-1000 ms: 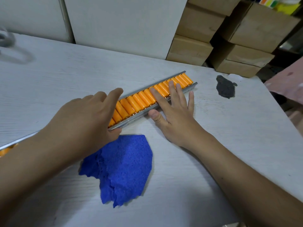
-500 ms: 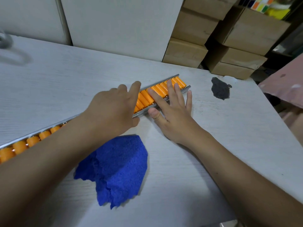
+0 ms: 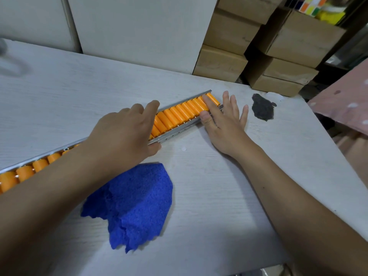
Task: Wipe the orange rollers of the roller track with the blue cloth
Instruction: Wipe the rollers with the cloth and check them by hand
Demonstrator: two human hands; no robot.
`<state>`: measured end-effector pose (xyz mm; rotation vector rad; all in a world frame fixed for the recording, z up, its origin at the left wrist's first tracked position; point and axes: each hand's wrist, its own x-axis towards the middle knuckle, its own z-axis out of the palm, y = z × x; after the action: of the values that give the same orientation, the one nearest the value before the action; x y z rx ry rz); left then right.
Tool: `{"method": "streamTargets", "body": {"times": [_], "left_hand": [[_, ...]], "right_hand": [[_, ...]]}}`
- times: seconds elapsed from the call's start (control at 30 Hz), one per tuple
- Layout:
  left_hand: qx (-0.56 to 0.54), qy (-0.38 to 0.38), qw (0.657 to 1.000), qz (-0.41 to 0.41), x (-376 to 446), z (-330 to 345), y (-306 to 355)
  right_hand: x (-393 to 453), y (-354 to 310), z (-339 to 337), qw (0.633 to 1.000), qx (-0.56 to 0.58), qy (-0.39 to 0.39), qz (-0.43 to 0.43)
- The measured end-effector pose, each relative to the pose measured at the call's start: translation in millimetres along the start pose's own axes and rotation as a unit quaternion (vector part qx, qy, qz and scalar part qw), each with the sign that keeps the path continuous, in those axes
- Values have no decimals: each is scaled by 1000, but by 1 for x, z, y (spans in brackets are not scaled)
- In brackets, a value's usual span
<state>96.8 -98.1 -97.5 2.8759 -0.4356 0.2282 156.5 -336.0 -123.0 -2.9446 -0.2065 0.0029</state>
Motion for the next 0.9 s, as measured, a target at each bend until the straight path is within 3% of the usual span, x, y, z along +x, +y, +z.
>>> {"method": "streamTargets", "body": {"times": [0.4, 0.5, 0.63, 0.73, 0.83, 0.9], "left_hand": [[-16, 2, 1000, -8, -14, -1, -12], [-12, -16, 1000, -22, -22, -5, -19], [-33, -31, 998, -36, -35, -11, -25], [-35, -27, 999, -32, -50, -19, -29], [-10, -24, 999, -44, -71, -25, -35], [0, -24, 998, -54, -87, -29, -47]], "right_hand": [[-3, 9, -13, 994, 66, 42, 79], [-54, -37, -18, 990, 106, 77, -51], [-130, -104, -14, 950, 157, -82, -256], [-144, -114, 7, 943, 120, -80, -300], [-141, -108, 17, 942, 93, -11, -322], [-140, -104, 14, 947, 128, 11, -295]]}}
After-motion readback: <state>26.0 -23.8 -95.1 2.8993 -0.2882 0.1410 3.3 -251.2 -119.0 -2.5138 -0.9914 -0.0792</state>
